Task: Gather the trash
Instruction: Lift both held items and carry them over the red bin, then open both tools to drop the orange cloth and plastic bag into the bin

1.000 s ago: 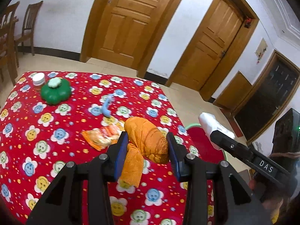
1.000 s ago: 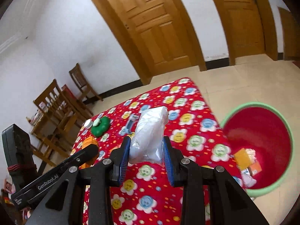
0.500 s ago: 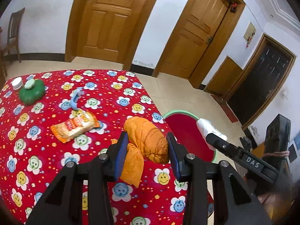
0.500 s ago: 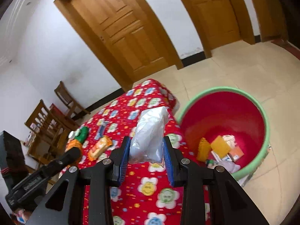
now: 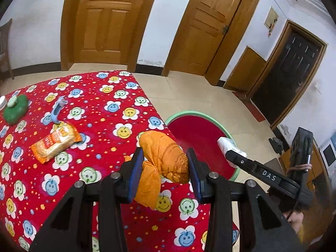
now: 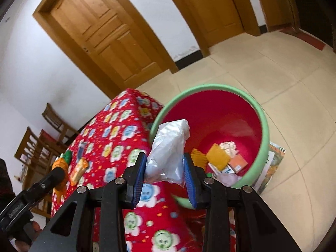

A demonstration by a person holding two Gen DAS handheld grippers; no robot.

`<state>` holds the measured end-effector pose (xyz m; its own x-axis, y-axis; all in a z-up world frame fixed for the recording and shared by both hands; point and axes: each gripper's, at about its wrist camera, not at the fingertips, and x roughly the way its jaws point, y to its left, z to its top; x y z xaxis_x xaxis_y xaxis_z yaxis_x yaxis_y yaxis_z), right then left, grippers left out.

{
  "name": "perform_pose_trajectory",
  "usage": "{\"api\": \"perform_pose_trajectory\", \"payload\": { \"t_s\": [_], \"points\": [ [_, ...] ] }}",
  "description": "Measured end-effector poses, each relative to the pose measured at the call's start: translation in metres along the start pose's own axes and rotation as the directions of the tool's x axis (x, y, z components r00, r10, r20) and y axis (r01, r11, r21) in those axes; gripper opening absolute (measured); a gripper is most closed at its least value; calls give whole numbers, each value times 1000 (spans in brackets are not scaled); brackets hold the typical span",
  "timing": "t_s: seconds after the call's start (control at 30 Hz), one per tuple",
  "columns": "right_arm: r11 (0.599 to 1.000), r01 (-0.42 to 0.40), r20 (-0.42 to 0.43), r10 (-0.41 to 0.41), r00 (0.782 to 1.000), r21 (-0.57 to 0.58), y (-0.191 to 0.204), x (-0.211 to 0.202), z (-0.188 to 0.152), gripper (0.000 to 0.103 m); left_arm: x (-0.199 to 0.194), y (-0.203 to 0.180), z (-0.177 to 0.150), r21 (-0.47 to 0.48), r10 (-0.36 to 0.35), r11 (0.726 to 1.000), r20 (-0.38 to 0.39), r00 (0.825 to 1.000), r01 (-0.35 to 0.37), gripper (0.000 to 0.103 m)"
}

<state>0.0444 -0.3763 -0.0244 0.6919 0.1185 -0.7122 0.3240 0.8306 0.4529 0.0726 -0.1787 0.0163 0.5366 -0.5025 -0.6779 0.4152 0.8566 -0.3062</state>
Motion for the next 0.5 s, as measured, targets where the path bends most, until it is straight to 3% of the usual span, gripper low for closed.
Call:
{"api": "perform_pose_trajectory", "payload": {
  "t_s": [0.5],
  "points": [
    [996,79,5,-79,997,46,-38,10,7,39,41,-31,7,67,-21,997,-57,998,25,41]
  ]
}}
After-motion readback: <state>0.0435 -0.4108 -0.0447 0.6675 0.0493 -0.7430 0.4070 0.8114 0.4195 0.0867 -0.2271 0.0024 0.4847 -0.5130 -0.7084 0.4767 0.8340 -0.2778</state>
